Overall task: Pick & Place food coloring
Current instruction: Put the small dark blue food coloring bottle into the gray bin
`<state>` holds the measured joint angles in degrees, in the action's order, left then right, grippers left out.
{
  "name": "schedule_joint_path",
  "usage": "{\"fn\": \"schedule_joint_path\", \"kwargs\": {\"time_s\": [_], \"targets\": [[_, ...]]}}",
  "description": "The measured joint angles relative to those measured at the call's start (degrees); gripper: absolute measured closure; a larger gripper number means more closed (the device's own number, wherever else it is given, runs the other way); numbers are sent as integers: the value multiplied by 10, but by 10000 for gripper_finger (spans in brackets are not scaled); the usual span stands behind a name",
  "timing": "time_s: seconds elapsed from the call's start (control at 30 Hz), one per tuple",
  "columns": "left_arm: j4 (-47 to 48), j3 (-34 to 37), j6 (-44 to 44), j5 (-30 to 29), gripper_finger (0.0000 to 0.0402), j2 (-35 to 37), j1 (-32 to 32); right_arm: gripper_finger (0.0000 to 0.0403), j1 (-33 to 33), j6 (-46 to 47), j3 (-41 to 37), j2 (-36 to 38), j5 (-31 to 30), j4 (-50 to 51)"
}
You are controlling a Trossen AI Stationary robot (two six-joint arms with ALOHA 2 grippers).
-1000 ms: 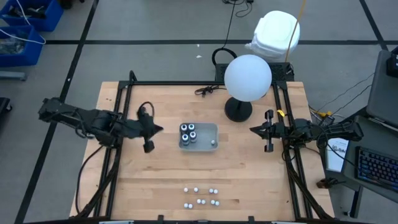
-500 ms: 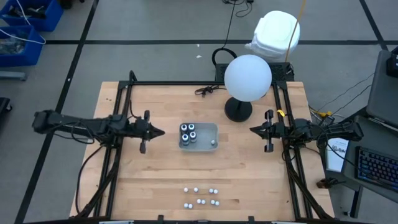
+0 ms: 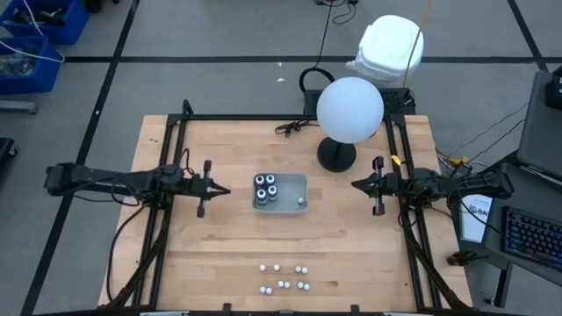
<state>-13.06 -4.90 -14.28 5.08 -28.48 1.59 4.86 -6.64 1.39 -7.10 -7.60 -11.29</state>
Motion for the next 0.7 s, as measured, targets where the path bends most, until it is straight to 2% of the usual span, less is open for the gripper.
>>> {"fn": "schedule_joint_path", "kwargs": {"time_s": [0.33,0.53,0.7], "targets": [[87,0,-17,2,401,142,3,403,0,-30,0,-2,0,-10],[124,0,-17,7,401,171,3,403,0,-59,0,-2,0,-22],[70,43,-22,14,401,170,3,403,0,-52,0,-2,1,-30]]}}
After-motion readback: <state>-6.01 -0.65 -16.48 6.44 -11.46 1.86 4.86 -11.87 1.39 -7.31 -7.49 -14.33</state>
